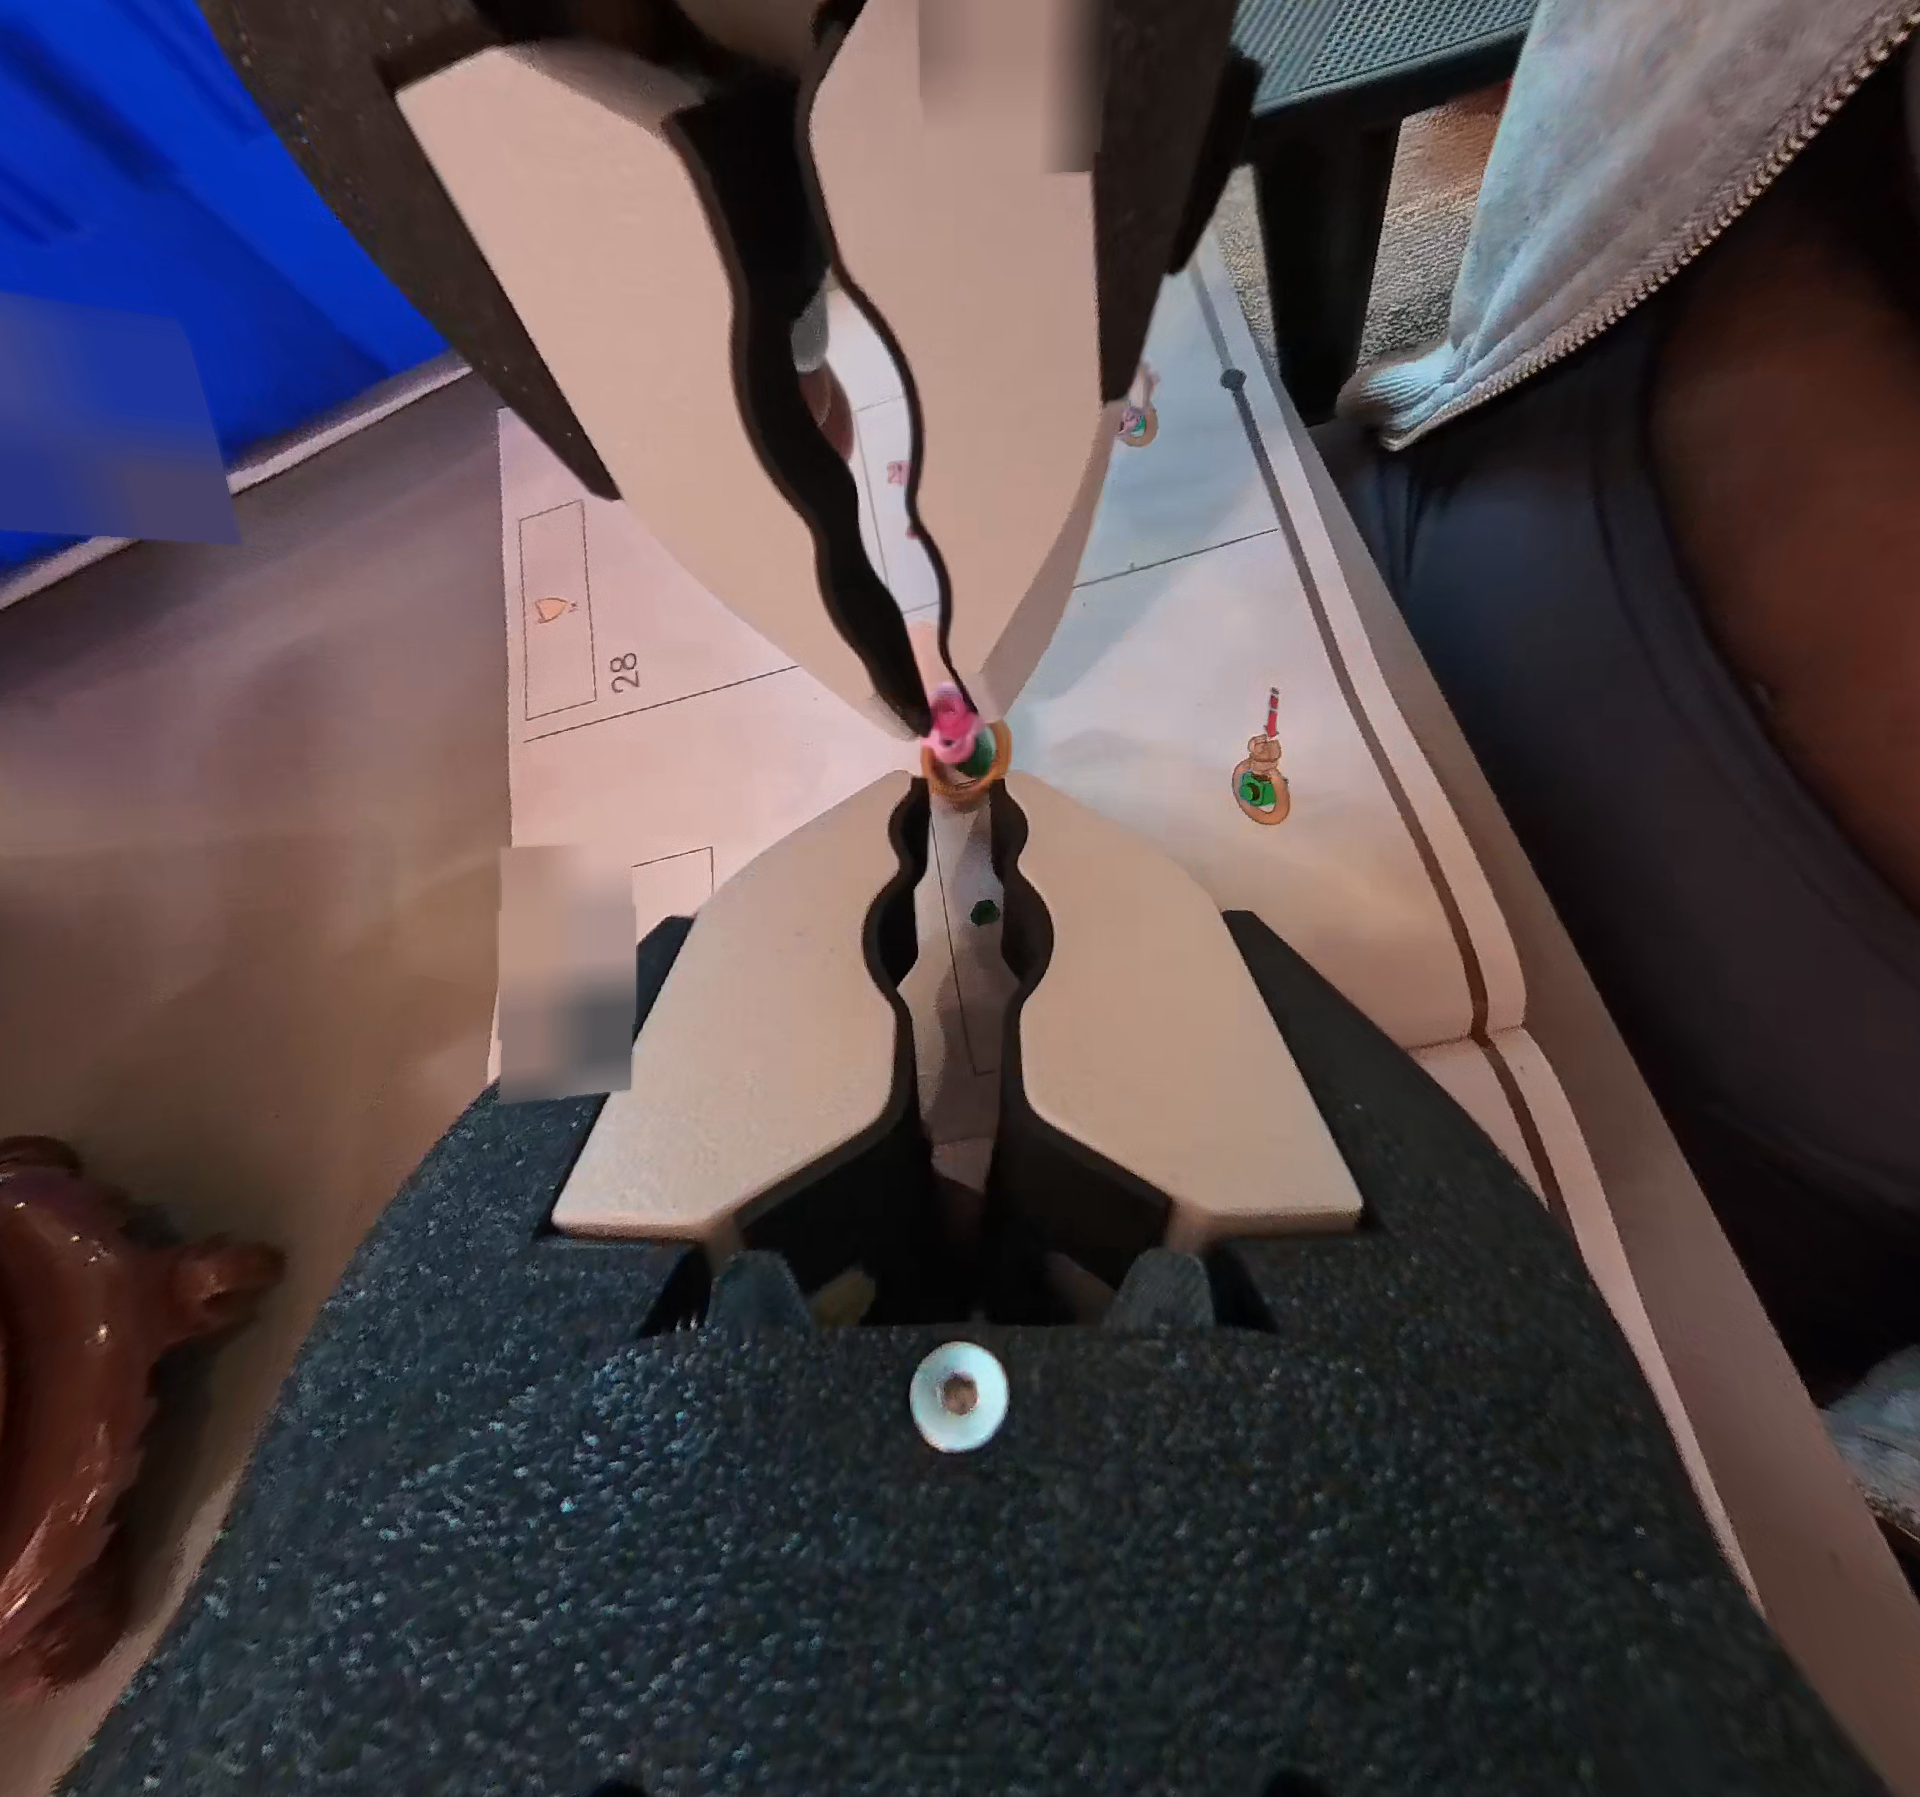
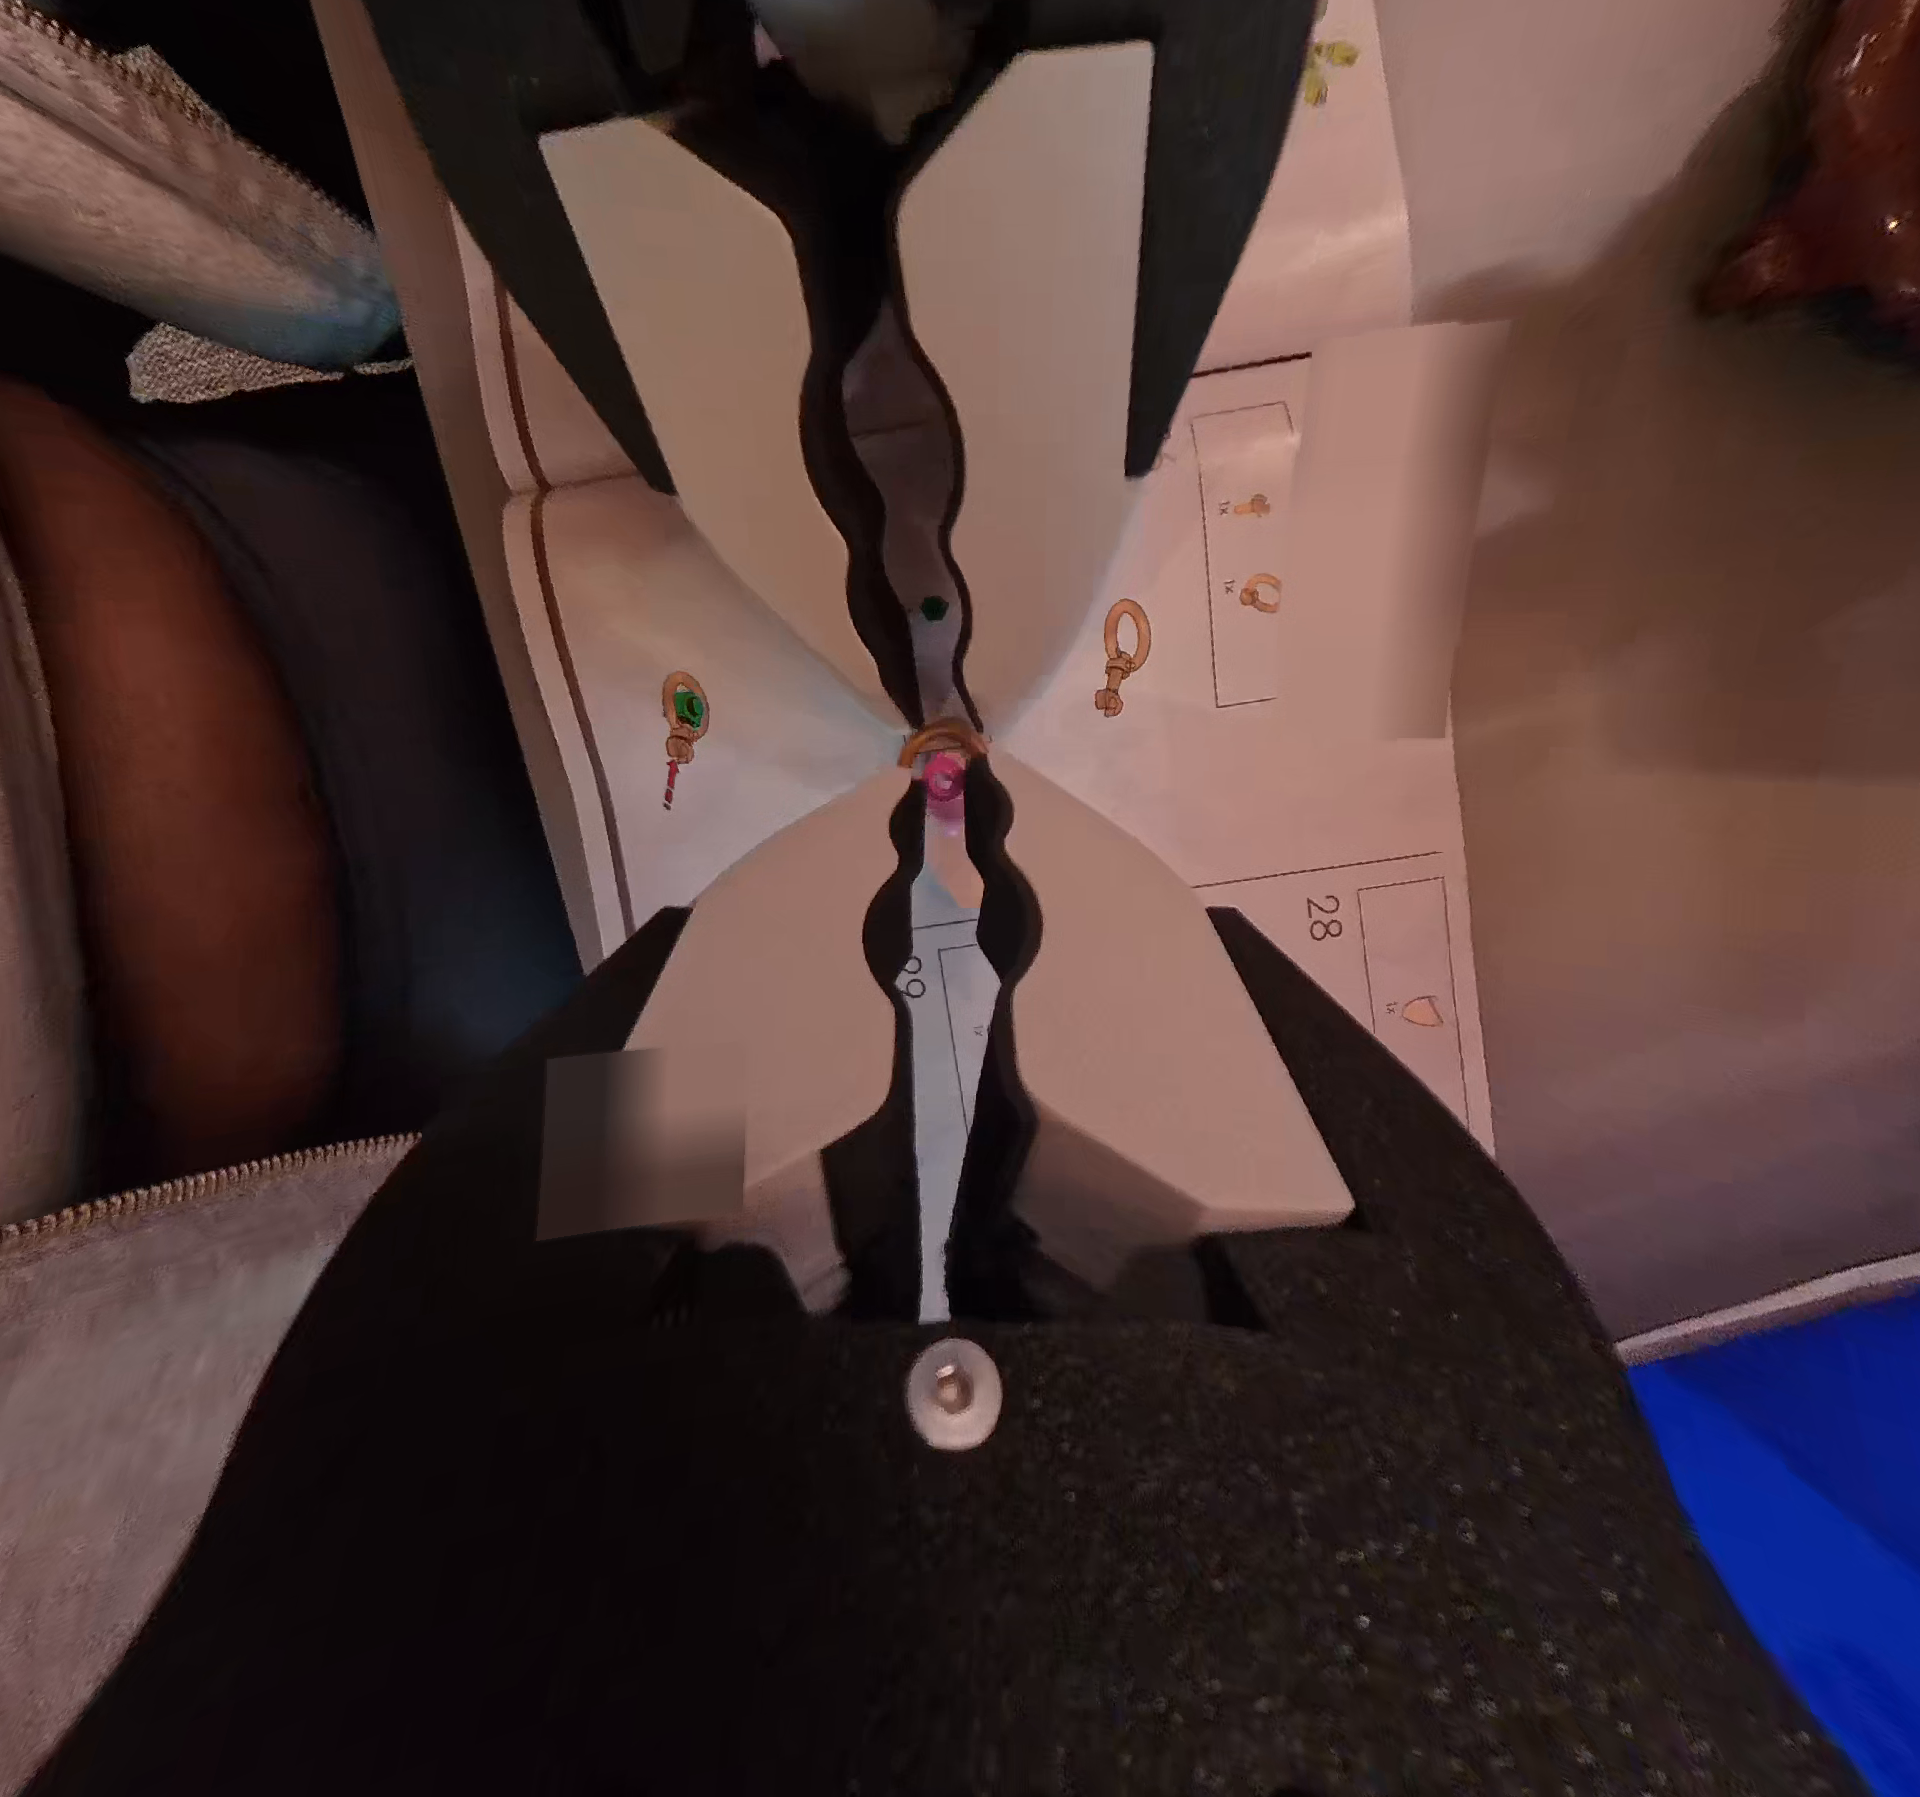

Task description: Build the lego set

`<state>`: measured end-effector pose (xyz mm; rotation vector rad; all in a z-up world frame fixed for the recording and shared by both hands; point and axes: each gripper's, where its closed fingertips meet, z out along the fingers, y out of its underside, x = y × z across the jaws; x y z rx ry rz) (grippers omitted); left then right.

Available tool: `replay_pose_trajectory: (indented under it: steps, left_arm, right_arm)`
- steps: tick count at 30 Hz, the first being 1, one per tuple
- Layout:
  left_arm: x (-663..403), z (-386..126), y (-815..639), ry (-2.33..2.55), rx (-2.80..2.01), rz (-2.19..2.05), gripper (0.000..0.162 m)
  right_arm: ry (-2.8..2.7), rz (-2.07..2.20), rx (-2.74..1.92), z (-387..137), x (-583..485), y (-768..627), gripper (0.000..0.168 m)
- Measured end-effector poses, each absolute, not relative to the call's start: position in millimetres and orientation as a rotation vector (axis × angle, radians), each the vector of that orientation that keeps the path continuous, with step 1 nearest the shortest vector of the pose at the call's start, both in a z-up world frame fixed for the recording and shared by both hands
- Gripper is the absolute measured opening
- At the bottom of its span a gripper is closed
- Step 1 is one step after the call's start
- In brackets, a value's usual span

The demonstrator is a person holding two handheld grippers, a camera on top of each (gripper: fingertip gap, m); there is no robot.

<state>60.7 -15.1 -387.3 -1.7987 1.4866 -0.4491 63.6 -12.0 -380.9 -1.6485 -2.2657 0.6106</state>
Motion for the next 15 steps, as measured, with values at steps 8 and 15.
replay_pose_trajectory:
  steps: [8,15]
  left_arm:
    - [56.0,-387.9,-16.7,1.445,-1.792,-0.441,0.011]
    - [54.8,-389.9,-13.4,1.418,-1.816,-0.445,0.011]
  right_arm:
    - [-2.412,0.661,-1.64,-378.1,67.3,-17.7,0.007]
    - [-2.34,0.597,-1.547,-379.9,67.0,-18.6,0.007]
